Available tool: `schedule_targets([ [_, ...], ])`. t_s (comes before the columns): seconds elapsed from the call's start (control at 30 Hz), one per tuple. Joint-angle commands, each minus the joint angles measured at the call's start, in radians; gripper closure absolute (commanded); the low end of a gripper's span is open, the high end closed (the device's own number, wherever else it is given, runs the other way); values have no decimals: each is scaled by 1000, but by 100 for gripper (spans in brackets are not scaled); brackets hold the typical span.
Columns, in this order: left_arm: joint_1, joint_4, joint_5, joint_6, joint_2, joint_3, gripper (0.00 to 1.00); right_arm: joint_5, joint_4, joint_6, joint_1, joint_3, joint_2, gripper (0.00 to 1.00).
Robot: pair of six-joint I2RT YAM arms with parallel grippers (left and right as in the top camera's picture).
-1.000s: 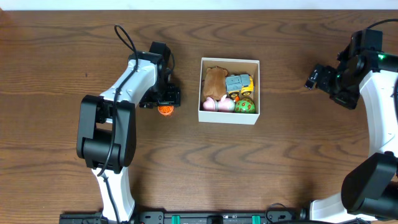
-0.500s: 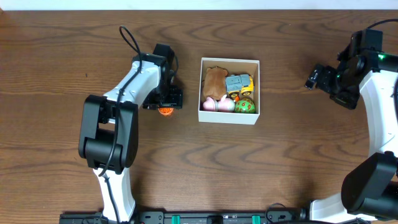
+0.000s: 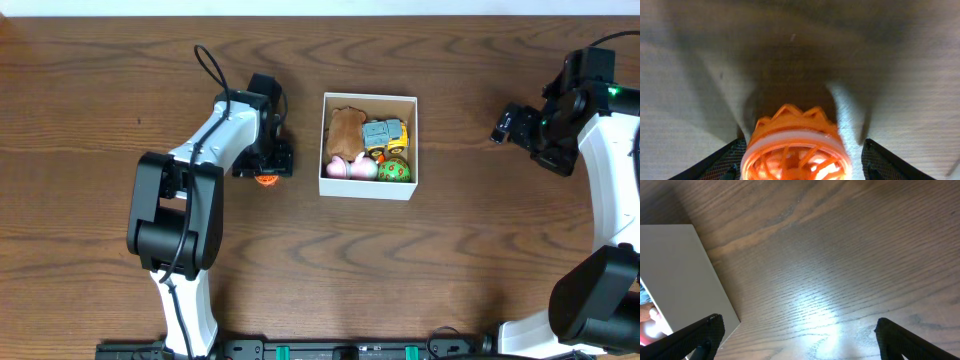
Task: Pack container
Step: 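Lower the left gripper over the orange round toy and grasp it, then carry the orange toy into the box and release it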
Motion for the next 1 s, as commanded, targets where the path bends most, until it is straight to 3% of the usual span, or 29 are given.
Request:
schedule_targets([
  [0.0,1,0,6,6,11,-26,25,-4,0,14,-4,-4,7,1],
  [0.13,1,7,6,6,11,-27,27,-4,-1,14,-4,-4,7,1],
  [0.4,1,9,6,6,11,-27,43,-4,-1,14,-4,-4,7,1],
  [0.6,2,-1,5,7,11,-19,48,-4,-1,14,-4,-4,7,1],
  [0.8,3,-158,-56,7,-3,104,49,-4,0,14,-4,-4,7,1],
  [0.97,3,-327,-100,6,-47,275,57,-4,0,14,-4,-4,7,1],
])
